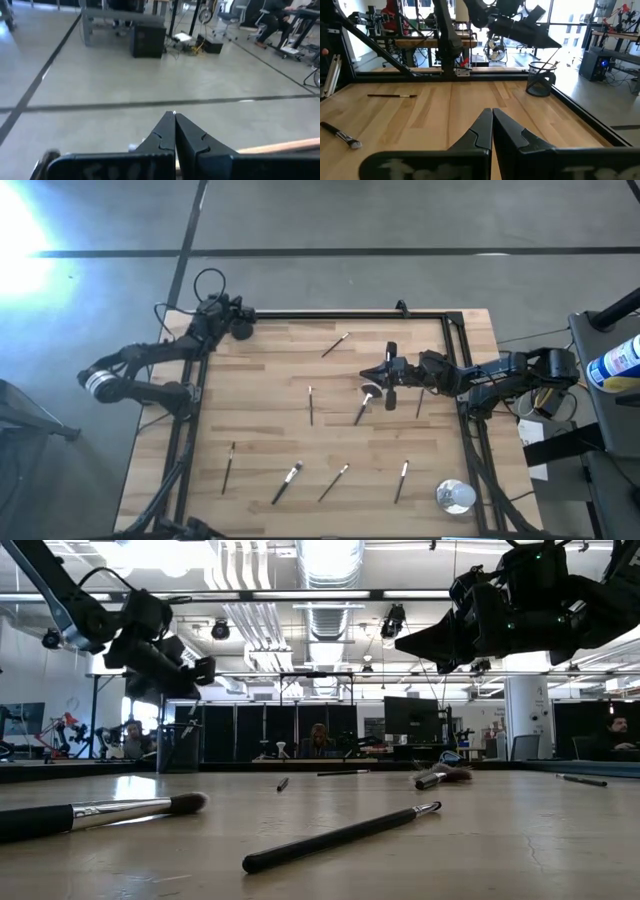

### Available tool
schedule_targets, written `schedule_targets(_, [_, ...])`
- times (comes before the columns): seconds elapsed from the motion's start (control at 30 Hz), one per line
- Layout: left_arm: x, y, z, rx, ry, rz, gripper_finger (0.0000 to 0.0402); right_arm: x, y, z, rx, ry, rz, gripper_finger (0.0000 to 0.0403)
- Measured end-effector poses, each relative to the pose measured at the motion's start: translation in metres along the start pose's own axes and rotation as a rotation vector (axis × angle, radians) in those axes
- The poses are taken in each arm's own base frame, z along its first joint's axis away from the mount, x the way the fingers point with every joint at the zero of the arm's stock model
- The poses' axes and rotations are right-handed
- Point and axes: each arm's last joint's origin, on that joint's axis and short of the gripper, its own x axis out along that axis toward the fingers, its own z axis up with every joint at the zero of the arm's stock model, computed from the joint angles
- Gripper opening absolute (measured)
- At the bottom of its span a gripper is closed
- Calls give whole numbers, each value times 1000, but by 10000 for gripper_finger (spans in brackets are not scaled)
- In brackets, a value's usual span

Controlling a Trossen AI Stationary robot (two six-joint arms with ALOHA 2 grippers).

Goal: Put items in baskets/containers
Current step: Put the eyeshadow brush into the holder, then put the highlighter brush into the holder

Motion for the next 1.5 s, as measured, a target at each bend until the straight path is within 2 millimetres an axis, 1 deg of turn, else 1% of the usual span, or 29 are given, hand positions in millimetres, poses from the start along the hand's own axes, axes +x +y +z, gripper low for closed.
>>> schedule_targets(0.17, [-3,1,-9,-13,75,10,0,0,0,0,-4,0,0,8])
schedule_targets(0.33, [-6,-3,-8,-16,104,-32,0,0,0,1,-28,-11,-1,8])
schedule_targets(0.43, [-10,-8,0,-6,107,-56,0,0,0,3,-42,-35,-2,8])
schedule_targets(0.63, [-26,-20,26,45,87,-109,0,3,-1,10,-45,-65,-3,8])
schedule_targets(0.73, [-32,-21,32,57,96,-122,8,6,-1,15,-47,-81,-3,8])
schedule_targets(0.83, [-34,-19,30,77,118,-112,26,7,-1,18,-48,-92,-3,8])
schedule_targets(0.9, [-32,-17,24,111,131,-87,32,8,-1,20,-47,-98,-3,8])
schedule_targets(0.97, [-28,-13,19,125,131,-40,27,9,-2,21,-44,-103,-3,8])
schedule_targets(1.07, [-21,-7,14,128,148,11,6,10,-2,22,-27,-105,-1,8])
schedule_targets(1.2, [-17,-4,7,139,186,32,1,10,-1,22,-21,-105,0,8])
schedule_targets(1.37, [-19,-6,8,132,201,-44,3,10,-1,19,-21,-76,0,8])
schedule_targets(1.5, [-25,-12,10,119,223,-209,4,10,-2,12,23,2,-29,8])
